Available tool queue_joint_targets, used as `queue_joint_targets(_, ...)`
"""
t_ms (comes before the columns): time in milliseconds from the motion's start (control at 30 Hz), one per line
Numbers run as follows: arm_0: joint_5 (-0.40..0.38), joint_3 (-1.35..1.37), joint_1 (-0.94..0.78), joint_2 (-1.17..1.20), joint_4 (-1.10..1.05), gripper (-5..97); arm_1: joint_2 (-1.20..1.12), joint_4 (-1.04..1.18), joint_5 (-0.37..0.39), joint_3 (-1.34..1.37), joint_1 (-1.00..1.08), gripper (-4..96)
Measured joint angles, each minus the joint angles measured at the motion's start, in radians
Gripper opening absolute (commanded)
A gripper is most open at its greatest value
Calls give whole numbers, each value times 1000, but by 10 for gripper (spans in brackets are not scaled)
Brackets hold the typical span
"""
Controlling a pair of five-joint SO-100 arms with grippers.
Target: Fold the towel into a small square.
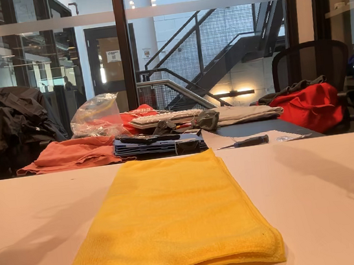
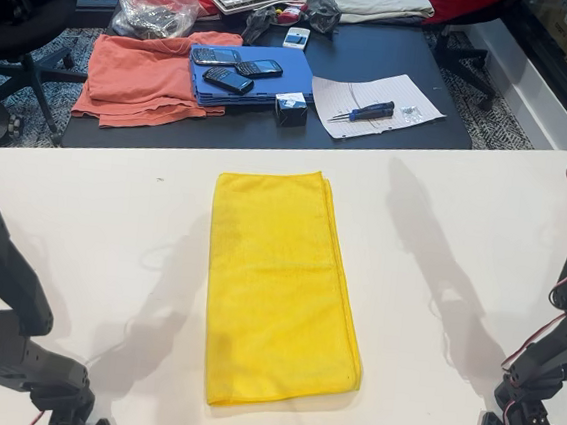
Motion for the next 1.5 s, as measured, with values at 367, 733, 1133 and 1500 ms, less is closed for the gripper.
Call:
queue_joint_targets(367,-2,2,-18,0,215,24,14,281,5,143,28,-4)
queue_joint_targets(733,-2,3,-170,-5,973,24,-15,1000,-2,325,199,-4)
queue_joint_targets(1133,3,3,-328,-121,1488,28,-18,1686,-3,428,410,-4)
queue_joint_targets(1500,5,97,-511,-218,1651,28,-14,1936,0,520,699,2)
